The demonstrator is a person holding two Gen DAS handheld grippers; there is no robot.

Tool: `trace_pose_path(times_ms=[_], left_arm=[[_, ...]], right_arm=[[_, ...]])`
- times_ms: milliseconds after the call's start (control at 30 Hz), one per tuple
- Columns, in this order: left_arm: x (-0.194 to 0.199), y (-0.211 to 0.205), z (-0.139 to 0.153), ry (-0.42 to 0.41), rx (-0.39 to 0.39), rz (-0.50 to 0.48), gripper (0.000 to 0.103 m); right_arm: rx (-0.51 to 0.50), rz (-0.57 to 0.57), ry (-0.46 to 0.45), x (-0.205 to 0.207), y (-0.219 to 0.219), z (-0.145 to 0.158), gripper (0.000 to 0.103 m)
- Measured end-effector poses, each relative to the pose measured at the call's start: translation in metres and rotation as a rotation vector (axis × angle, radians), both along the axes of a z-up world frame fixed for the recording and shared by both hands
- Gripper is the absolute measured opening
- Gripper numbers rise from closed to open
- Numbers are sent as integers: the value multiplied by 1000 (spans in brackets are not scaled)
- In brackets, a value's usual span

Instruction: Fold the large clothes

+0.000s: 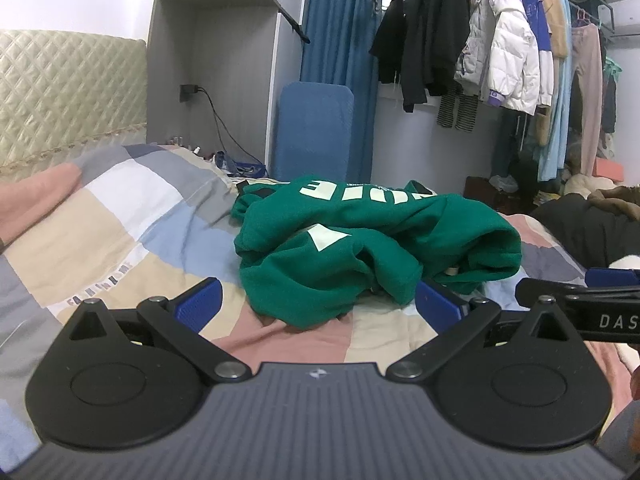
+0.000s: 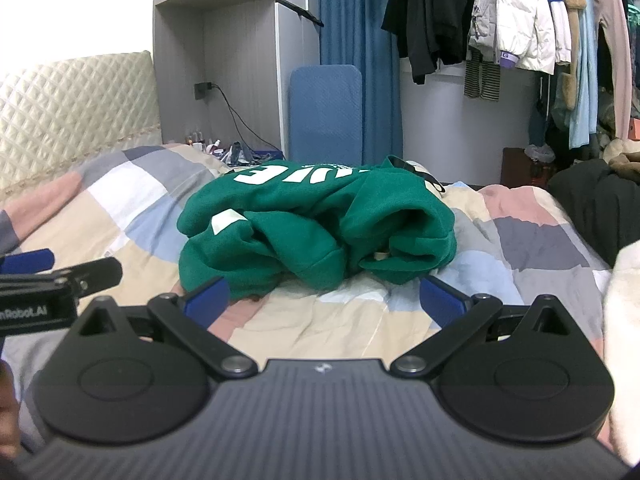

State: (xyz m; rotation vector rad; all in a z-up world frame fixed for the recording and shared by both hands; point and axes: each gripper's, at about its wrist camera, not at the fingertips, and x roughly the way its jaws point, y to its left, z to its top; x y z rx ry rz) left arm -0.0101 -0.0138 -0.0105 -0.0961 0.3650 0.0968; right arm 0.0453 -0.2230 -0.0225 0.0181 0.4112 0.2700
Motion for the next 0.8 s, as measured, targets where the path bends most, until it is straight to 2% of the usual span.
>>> trace_pose_path(times_ms=[400, 700, 800], left_arm=[[-9, -6, 17, -16, -6, 15, 103], [-7, -7, 27, 8, -50, 34, 103], [-2, -6, 25, 20, -40, 34, 103]], right_arm=[[36, -5, -41, -13, -8, 9, 103], [56, 14, -48, -15, -12, 8, 103], [76, 23, -40, -11, -16, 4, 103]])
